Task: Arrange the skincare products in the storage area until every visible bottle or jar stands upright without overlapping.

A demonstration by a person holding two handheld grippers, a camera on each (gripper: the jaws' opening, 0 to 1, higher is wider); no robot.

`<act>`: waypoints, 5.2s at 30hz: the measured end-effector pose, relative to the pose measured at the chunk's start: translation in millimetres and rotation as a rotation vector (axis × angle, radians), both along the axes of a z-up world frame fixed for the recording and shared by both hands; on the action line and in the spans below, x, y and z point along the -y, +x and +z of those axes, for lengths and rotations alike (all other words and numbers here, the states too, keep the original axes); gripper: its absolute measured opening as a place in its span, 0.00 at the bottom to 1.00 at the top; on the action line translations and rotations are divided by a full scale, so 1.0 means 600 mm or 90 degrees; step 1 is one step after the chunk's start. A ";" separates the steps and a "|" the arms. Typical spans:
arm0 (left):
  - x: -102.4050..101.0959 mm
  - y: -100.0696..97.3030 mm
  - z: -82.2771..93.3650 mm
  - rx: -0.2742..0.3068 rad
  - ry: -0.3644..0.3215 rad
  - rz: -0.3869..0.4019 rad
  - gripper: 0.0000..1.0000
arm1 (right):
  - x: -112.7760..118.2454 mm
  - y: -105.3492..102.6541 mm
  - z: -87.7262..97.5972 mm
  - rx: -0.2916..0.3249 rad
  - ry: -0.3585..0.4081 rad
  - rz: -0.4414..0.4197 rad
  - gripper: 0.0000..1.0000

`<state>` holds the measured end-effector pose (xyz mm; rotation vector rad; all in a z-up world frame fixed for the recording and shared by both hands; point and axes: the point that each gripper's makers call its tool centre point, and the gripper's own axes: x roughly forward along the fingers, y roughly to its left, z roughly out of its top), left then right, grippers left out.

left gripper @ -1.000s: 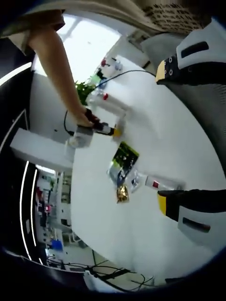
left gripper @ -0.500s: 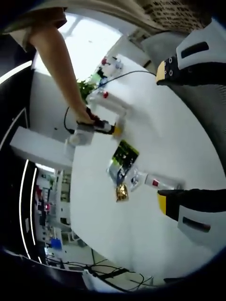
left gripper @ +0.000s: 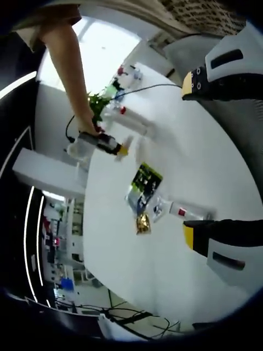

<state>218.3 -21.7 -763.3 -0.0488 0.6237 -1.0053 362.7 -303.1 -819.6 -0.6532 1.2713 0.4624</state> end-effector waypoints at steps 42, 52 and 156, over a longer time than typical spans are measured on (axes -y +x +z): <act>-0.018 0.015 0.018 0.070 0.025 0.046 0.86 | -0.163 -0.104 0.303 0.387 0.276 0.005 0.19; -0.015 0.011 0.011 0.064 0.042 0.033 0.85 | -0.173 -0.191 0.299 0.441 0.322 -0.047 0.19; 0.486 -0.151 -0.062 0.222 0.070 -0.549 0.18 | -0.032 -0.364 0.119 0.451 0.339 -0.110 0.21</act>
